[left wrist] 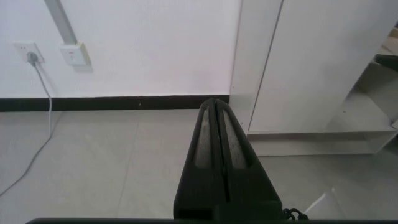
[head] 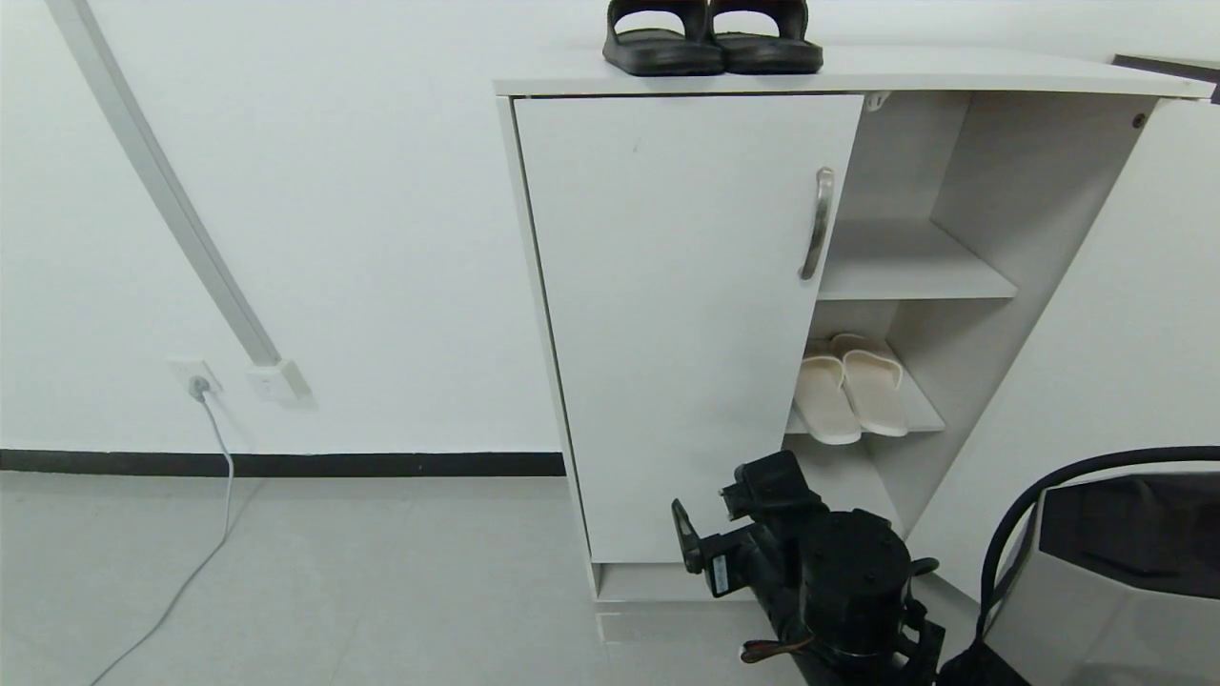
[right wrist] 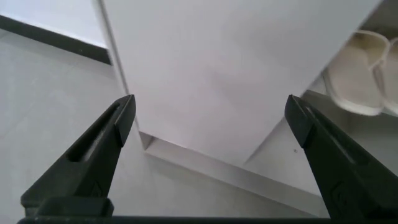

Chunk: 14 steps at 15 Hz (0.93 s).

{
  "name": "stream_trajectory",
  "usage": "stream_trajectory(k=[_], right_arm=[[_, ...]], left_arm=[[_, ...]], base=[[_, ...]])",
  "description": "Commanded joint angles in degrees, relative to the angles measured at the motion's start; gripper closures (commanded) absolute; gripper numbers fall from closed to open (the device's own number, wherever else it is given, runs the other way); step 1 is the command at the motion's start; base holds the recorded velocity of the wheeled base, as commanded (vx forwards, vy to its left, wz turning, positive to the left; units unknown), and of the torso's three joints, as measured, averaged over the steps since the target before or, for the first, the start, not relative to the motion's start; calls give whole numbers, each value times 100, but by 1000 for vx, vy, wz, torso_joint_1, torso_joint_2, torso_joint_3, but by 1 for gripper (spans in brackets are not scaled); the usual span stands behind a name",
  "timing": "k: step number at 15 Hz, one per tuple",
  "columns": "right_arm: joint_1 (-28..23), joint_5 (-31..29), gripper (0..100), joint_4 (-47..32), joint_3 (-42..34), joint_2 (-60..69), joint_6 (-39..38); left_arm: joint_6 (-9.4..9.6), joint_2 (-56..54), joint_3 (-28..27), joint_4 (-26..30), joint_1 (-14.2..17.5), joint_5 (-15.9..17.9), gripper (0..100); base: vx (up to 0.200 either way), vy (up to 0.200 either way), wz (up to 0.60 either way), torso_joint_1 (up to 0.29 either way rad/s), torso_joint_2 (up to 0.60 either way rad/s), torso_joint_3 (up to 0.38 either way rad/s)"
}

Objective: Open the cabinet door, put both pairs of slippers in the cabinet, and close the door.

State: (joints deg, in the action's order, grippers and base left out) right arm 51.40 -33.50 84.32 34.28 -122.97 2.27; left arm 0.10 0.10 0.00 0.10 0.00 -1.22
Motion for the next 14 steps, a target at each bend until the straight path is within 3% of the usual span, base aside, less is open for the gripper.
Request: stream_trajectory(k=[1,5,14], right_arm=[[-16,1,0,14,0,-8,2],[-51,19,0,76,0,18,2],[-86,19,0,137,-44,10,72]], left_arm=[[-1,-1,0,-1,0,-1,100],[-1,8,0,-1,0,-1,100],[-1,-1,0,-1,0,-1,100]], base=[[0,0,0,0,0,0],[0,0,0,11,-187,-289],[0,0,0,98,-492,-348]])
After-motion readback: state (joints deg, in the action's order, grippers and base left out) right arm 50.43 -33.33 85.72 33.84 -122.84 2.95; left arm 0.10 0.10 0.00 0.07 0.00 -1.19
